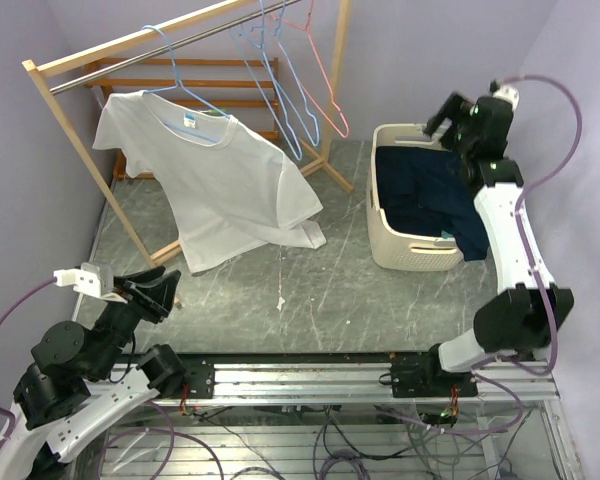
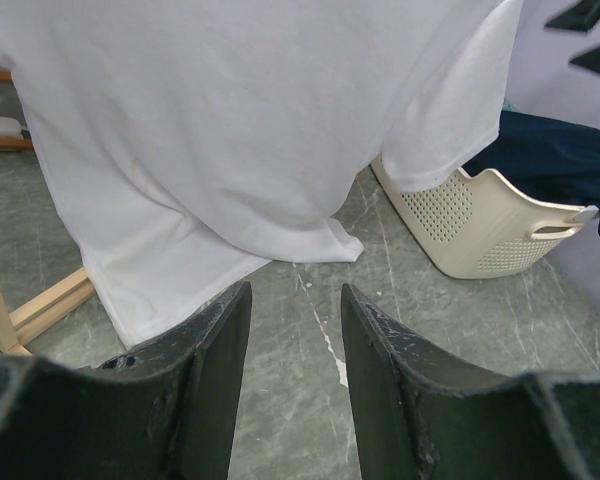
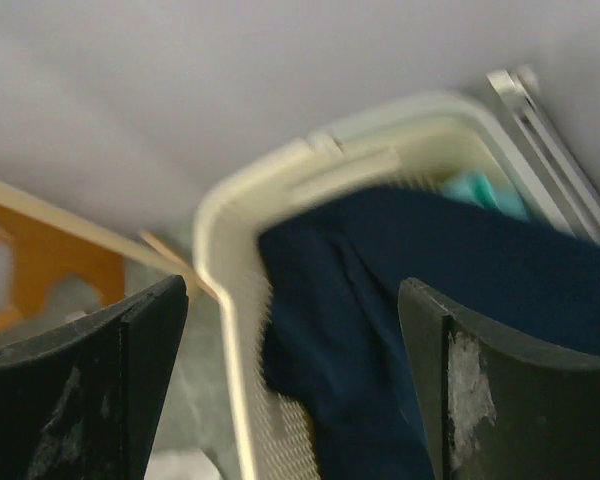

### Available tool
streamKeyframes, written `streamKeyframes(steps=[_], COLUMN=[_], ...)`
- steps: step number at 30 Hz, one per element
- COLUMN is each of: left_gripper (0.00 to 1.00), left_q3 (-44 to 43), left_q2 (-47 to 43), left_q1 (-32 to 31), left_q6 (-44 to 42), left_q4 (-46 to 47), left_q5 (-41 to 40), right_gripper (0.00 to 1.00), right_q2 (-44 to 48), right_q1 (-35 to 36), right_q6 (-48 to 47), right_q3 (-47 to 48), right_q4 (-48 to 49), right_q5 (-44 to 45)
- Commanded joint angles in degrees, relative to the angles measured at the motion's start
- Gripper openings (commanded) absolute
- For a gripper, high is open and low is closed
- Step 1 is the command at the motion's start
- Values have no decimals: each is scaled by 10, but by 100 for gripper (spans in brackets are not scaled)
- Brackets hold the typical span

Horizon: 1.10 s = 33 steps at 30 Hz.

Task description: Remove the t-shirt from the hanger

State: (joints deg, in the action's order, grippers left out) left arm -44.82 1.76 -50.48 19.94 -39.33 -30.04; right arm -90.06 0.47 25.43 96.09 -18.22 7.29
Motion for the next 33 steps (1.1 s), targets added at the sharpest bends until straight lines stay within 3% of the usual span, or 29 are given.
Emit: streamKeyframes(steps=[1,5,10,17,21,26,27,28,29,30,31,33], left_gripper=[52,52,52,52,52,52,52,52,52,52,52,52], left_q3=[0,1,1,0,0,0,0,0,0,0,0,1], left_q2=[-4,-2,3,-2,-3,-5,-5,-5,-5,-6,-5,-4], left_q1=[-2,-2,-2,-2,-2,-2,-2,-2,-2,-2,-2,-2], left_q6=[-1,-2,-2,1,1,0,0,0,0,0,0,0], left_q4=[3,5,4,2,2,3,3,3,4,4,4,4], left_q5=[-7,-5,-5,-10,-10,-7,-7,-7,-7,-7,-7,-7], right_gripper=[91,92,89,86,86,85,82,72,50,15,4,0], right_q2=[108,149,226,314,326,275,263,257,256,260,264,276], right_q1=[-3,-3,-3,-3,-2,-3,-2,-2,-3,-3,-2,-2], right_q6=[38,69,47,99,108,119,119,110,90,66,55,40], right_q3=[-146,-214,-266,-300,-331,-359,-363,-369,-374,-376,-376,-366], right_q4=[-39,-130,-143,-203,-206,-200,-192,-177,-152,-128,-108,-73], right_q5=[83,143,157,294,325,318,311,298,273,237,213,169])
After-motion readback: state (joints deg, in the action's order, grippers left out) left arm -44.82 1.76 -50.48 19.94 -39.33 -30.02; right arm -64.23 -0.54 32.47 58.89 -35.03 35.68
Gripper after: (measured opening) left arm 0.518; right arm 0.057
